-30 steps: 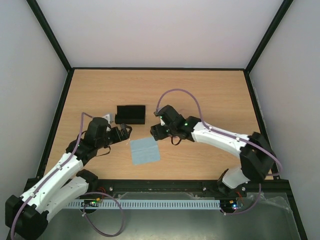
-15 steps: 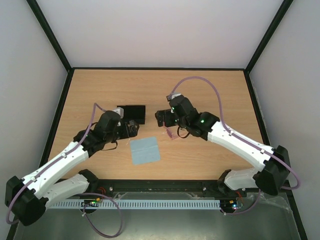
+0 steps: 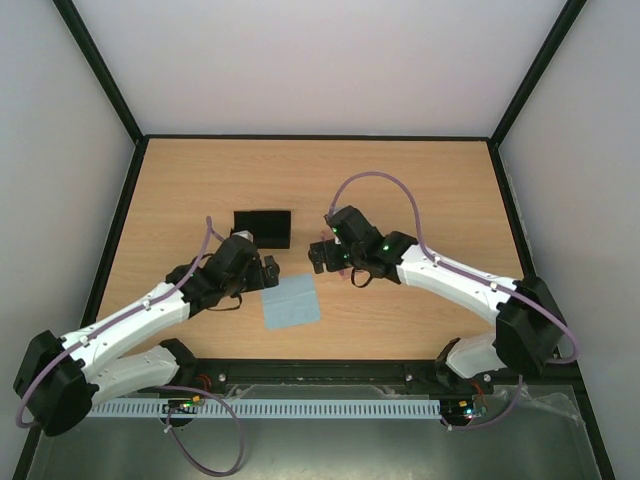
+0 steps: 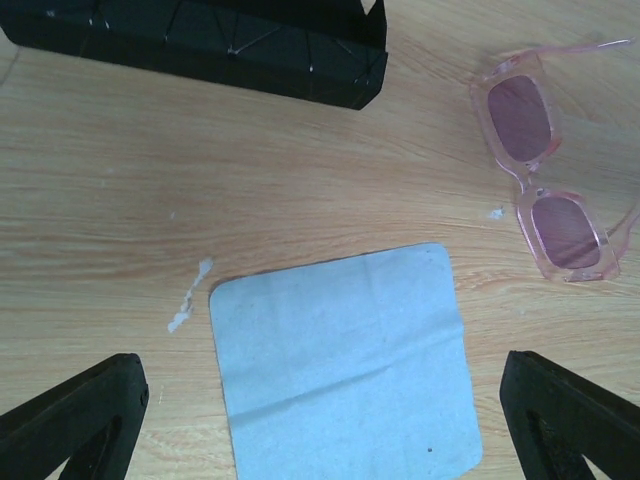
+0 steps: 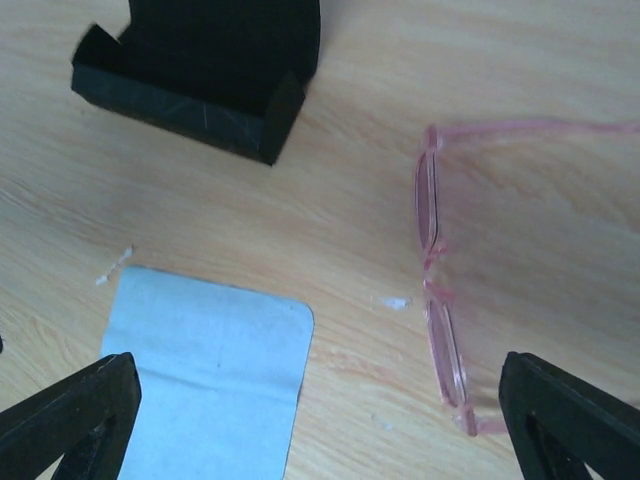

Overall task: Organize the sunglasses
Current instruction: Fold the glasses cleaning cloth at the center of the board.

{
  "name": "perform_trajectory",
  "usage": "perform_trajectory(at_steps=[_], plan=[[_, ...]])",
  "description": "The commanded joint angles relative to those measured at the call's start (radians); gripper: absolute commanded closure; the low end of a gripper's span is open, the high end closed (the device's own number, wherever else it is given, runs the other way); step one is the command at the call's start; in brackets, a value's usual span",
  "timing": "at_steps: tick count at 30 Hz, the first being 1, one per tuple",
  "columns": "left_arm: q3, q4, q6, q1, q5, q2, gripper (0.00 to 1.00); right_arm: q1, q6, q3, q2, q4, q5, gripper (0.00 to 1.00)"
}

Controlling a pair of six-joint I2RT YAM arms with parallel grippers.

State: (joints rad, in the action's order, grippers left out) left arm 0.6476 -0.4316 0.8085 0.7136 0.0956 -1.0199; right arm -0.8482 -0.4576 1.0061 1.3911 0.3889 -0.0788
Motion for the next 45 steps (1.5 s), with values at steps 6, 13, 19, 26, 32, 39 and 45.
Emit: perform_trajectory(at_steps=[6,13,19,26,32,39,45], plan=[[0.0,-0.009,0.057,0.038,0.045,-0.026,0.01,0.005,-0.062,-0.056,-0.023,0.093,-0.113,0.19],[-0.018,-0.053,0.068,0.05,0.084,0.001,0.01,-0.001,-0.101,-0.074,-0.05,0.124,-0.176,0.35],[-0.015,-0.066,0.086,0.05,0.131,0.022,0.03,-0.002,-0.11,-0.051,-0.014,0.107,-0.169,0.38],[-0.029,-0.05,0.093,0.042,0.164,0.001,0.25,-0.01,-0.103,0.055,0.094,0.124,-0.101,0.52],[-0.05,0.026,0.054,0.005,0.118,-0.078,0.48,-0.012,-0.062,0.145,0.237,0.139,-0.07,0.7],[-0.092,0.156,0.04,-0.015,0.074,-0.147,0.52,-0.021,-0.054,0.16,0.335,0.12,-0.067,0.71],[-0.102,0.233,0.016,-0.02,0.076,-0.237,0.67,-0.023,-0.049,0.202,0.412,0.113,-0.073,0.75]])
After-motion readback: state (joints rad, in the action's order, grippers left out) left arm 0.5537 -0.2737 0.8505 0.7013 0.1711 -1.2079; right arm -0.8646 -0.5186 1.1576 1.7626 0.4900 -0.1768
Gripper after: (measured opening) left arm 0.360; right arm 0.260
